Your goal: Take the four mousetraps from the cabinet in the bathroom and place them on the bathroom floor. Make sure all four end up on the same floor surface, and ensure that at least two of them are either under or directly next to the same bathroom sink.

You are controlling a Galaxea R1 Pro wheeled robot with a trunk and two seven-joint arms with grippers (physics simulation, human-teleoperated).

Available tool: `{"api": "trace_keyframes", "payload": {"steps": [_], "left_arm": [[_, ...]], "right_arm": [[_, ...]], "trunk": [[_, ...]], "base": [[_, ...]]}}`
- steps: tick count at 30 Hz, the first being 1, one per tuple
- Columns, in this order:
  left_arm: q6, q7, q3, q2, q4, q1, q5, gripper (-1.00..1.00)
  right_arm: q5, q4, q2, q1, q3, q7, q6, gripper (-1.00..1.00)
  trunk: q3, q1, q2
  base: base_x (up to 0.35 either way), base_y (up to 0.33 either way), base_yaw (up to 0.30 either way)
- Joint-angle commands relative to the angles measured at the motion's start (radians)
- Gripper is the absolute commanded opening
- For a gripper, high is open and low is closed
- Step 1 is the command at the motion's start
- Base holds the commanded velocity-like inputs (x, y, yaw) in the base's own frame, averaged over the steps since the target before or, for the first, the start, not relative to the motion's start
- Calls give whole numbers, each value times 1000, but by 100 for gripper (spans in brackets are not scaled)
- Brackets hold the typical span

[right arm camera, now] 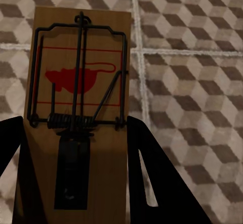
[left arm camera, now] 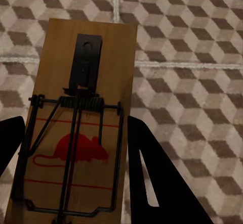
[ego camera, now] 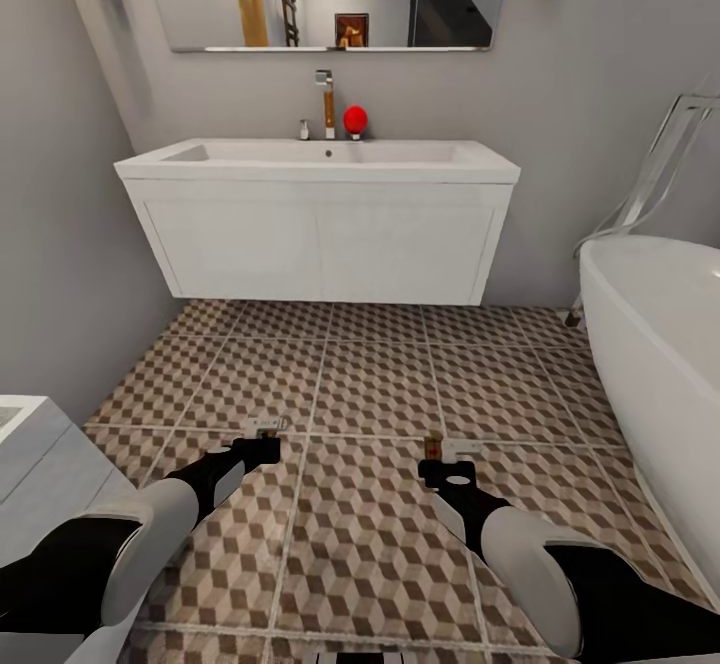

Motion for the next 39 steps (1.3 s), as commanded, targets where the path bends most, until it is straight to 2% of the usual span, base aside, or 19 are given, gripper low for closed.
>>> {"api": "trace_keyframes", "payload": {"steps": [1, 8, 19, 39], "left_arm": [[0, -4, -7, 0, 0, 0, 6, -100], [-1, -4, -7, 0, 0, 0, 6, -100], [-1, -4, -7, 0, 0, 0, 6, -100], [0, -4, -7, 0, 0, 0, 6, -100]], "right_arm": [[7, 1, 0, -1, -9, -4, -4, -100], [-2, 1, -1, -1, -15, -5, -2, -100], [-4, 1, -1, -1, -16, -12, -3, -100], [-5, 1, 2, -1, -18, -12, 0, -100]], "trunk": [[-1, 0, 0], [-2, 0, 0], [-2, 0, 0], [-2, 0, 0]], "base": [[0, 0, 12], [0, 0, -48], [0, 0, -226], [0, 0, -14]]}}
